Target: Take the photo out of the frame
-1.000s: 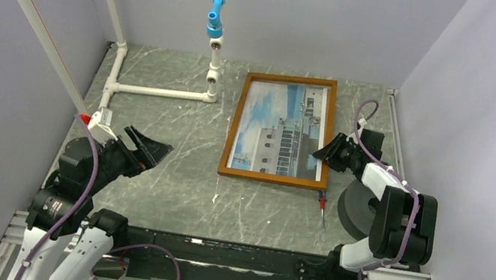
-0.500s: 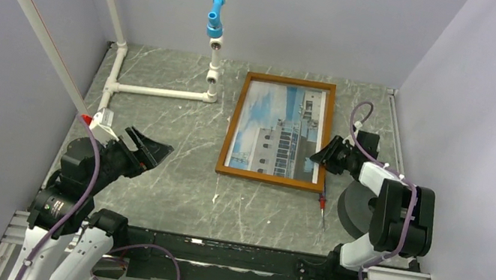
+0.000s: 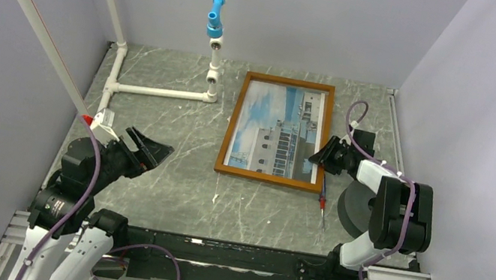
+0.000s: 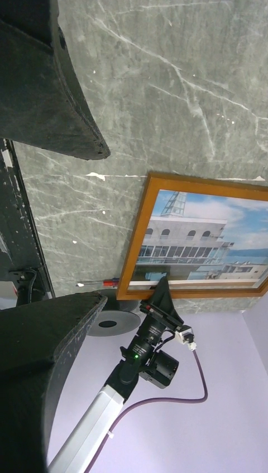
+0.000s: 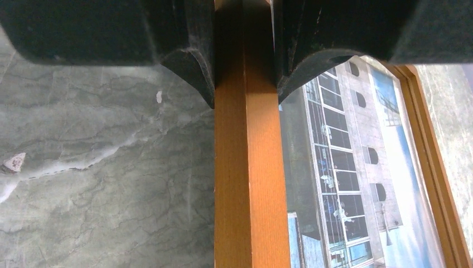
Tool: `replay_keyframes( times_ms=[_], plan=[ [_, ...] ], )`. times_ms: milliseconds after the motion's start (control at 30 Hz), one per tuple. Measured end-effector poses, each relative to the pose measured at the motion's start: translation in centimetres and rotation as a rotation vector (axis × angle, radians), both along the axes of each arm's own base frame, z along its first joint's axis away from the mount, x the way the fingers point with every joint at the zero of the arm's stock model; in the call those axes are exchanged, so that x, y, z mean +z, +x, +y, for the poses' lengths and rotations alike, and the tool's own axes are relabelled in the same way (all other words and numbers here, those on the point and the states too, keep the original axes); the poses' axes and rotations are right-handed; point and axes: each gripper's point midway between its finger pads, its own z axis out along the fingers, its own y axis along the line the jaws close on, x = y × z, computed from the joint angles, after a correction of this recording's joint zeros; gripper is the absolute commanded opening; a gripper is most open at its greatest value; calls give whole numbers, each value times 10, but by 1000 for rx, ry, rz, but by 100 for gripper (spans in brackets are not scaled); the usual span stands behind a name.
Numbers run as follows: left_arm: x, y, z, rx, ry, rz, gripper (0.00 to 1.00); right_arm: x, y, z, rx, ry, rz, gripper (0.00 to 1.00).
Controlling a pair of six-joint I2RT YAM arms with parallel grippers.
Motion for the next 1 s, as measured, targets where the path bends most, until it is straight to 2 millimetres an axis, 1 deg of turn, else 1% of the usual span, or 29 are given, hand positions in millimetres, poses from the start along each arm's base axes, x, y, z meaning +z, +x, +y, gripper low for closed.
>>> replay_keyframes(
  times_ms=[233, 400, 533, 633, 767, 867, 1000],
  plan=[
    [-4, -1, -2, -7, -10, 15, 90, 3, 5, -3, -3, -30, 6, 27],
    [-5, -1, -3, -13, -12, 20, 90, 1, 13, -7, -9, -54, 23, 44],
    [-10, -1, -3, -13, -10, 31, 90, -9, 8, -16, -27, -125, 59, 56],
    [-13, -1, -3, -14, -8, 38, 90, -8, 11, -21, -37, -173, 60, 58],
    [-12, -1, -4, -16, -10, 36, 90, -8, 9, -21, -31, -258, 81, 57],
    [-12, -1, -4, -19, -11, 37, 90, -2, 12, -19, -26, -318, 86, 52],
    [-12, -2, -5, -23, -12, 37, 90, 9, 27, -16, -33, -405, 55, 47]
  ],
)
